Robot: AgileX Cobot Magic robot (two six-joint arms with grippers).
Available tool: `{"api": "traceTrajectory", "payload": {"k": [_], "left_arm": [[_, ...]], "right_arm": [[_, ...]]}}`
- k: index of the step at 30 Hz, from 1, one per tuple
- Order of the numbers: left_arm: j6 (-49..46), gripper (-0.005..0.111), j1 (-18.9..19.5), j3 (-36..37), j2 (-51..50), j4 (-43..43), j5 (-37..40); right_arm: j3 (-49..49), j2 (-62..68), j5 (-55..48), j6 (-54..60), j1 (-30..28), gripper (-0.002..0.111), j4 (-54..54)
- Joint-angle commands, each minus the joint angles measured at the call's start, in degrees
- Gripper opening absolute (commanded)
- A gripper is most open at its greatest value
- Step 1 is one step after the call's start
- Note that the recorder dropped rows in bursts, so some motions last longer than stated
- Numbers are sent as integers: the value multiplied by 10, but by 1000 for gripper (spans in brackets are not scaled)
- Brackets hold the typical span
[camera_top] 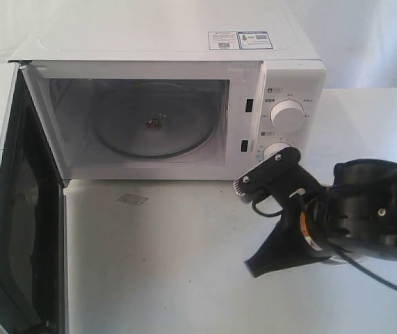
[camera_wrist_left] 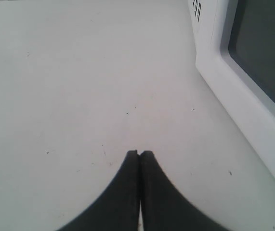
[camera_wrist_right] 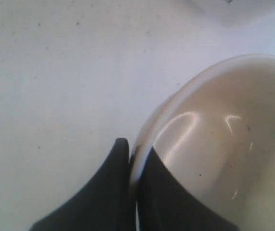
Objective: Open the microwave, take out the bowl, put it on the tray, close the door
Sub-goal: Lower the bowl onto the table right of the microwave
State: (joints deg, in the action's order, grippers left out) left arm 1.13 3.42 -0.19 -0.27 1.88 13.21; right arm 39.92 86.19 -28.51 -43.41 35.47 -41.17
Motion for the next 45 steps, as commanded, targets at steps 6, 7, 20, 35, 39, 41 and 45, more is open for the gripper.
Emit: {"api": "traceTrajectory", "payload": {"k": [6, 7, 20, 35, 39, 41, 45], "left_arm": [[1, 0, -2, 2, 3, 2, 1], [1, 0, -2, 2, 3, 2, 1], [1, 0, -2, 2, 3, 2, 1], [1, 0, -2, 2, 3, 2, 1], [1, 0, -2, 2, 3, 2, 1], [1, 0, -2, 2, 3, 2, 1], [1, 0, -2, 2, 3, 2, 1]], "right_arm": [[27, -6, -26, 46, -89, 0, 6], [30, -6, -26, 44, -93, 0, 6], [62, 54, -22, 173, -133, 0, 89], [62, 73, -11, 177, -156, 0, 69], [62, 73, 1, 177, -156, 0, 69], [62, 73, 4, 177, -156, 0, 69], [62, 73, 7, 177, -156, 0, 67]]}}
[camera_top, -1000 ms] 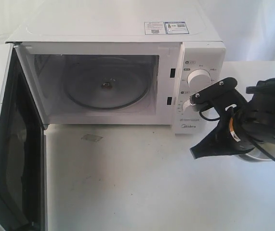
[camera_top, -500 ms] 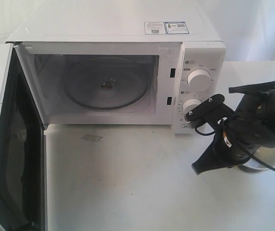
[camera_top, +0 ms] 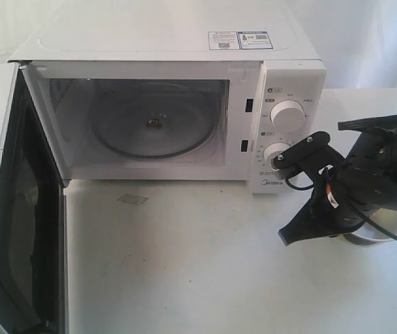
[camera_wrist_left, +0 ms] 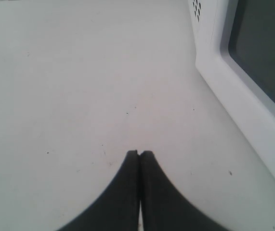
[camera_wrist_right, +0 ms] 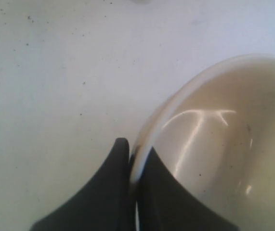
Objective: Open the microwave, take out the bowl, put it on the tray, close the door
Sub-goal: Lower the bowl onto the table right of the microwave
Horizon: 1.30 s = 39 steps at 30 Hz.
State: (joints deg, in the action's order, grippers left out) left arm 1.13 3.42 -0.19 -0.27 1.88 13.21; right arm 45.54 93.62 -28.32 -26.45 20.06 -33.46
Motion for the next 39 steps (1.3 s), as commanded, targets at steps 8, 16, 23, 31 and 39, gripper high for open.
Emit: {"api": "traceTrajectory", "payload": {"k": [8, 16, 23, 31, 39], "left_arm": [[1, 0, -2, 2, 3, 2, 1], [1, 0, -2, 2, 3, 2, 1], [1, 0, -2, 2, 3, 2, 1], [1, 0, -2, 2, 3, 2, 1], [1, 0, -2, 2, 3, 2, 1]], "right_arm": [[6, -1, 14, 7, -2, 0, -21], [6, 0, 17, 7, -2, 0, -47], [6, 20, 18, 7, -2, 0, -63], [6, 27, 19, 7, -2, 0, -84], [6, 27, 40, 3, -30, 0, -83]]}}
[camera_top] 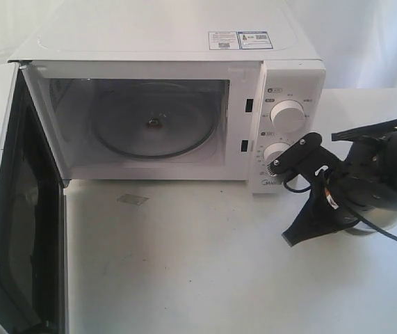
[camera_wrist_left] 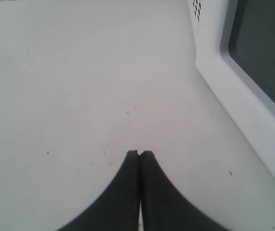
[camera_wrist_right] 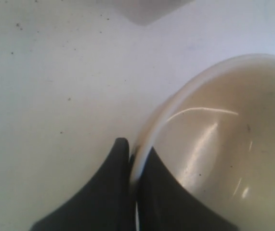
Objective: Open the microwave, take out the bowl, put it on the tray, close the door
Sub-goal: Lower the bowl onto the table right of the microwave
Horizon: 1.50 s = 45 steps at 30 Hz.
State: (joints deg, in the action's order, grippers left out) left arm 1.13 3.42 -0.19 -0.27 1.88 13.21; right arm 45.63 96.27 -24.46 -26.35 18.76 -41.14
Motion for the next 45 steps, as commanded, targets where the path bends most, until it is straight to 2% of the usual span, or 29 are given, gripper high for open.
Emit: {"api": "traceTrajectory", "payload": {"k": [1, 15, 16, 20, 22, 29, 33, 35, 39, 45], "left_arm": [[1, 0, -2, 2, 3, 2, 1], [1, 0, -2, 2, 3, 2, 1], [1, 0, -2, 2, 3, 2, 1], [1, 0, -2, 2, 3, 2, 1], [1, 0, -2, 2, 3, 2, 1], [1, 0, -2, 2, 3, 2, 1], [1, 0, -2, 2, 3, 2, 1], [1, 0, -2, 2, 3, 2, 1], [1, 0, -2, 2, 3, 2, 1], [1, 0, -2, 2, 3, 2, 1]], "right_arm": [[5, 0, 2, 2, -18, 0, -3], [5, 0, 19, 2, -19, 2, 58], [5, 0, 18, 2, -19, 6, 65], [5, 0, 15, 6, -19, 37, 81], [5, 0, 15, 6, -19, 40, 81], [5, -53, 12, 6, -14, 40, 105], [5, -108, -30, 6, -10, 38, 138], [5, -138, -74, 6, -10, 30, 165], [3, -195, -163, 6, -10, 0, 200], [-30, -254, -177, 11, -10, 0, 217]]}}
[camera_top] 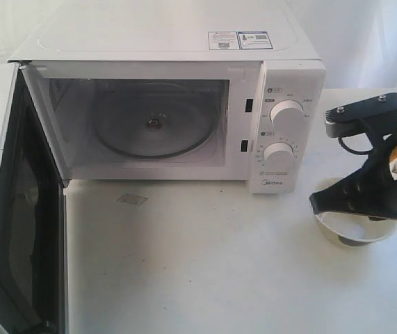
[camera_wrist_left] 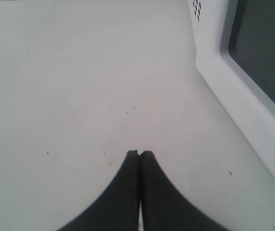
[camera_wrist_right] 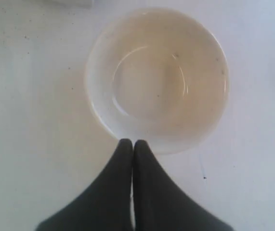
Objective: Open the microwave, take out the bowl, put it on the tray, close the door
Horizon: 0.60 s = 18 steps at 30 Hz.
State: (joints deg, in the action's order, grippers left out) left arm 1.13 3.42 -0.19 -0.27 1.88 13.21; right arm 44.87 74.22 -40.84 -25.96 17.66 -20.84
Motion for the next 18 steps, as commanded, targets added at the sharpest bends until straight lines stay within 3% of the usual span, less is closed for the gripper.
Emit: {"api": "traceTrajectory", "payload": {"k": [1, 9, 18], "left_arm": [[1, 0, -2, 2, 3, 2, 1], [1, 0, -2, 2, 3, 2, 1], [1, 0, -2, 2, 3, 2, 1]], "right_arm": [[-30, -43, -13, 8, 1, 0, 21], [-98, -110, 61, 1, 1, 0, 35], [-103, -114, 125, 2, 1, 0, 35]]}}
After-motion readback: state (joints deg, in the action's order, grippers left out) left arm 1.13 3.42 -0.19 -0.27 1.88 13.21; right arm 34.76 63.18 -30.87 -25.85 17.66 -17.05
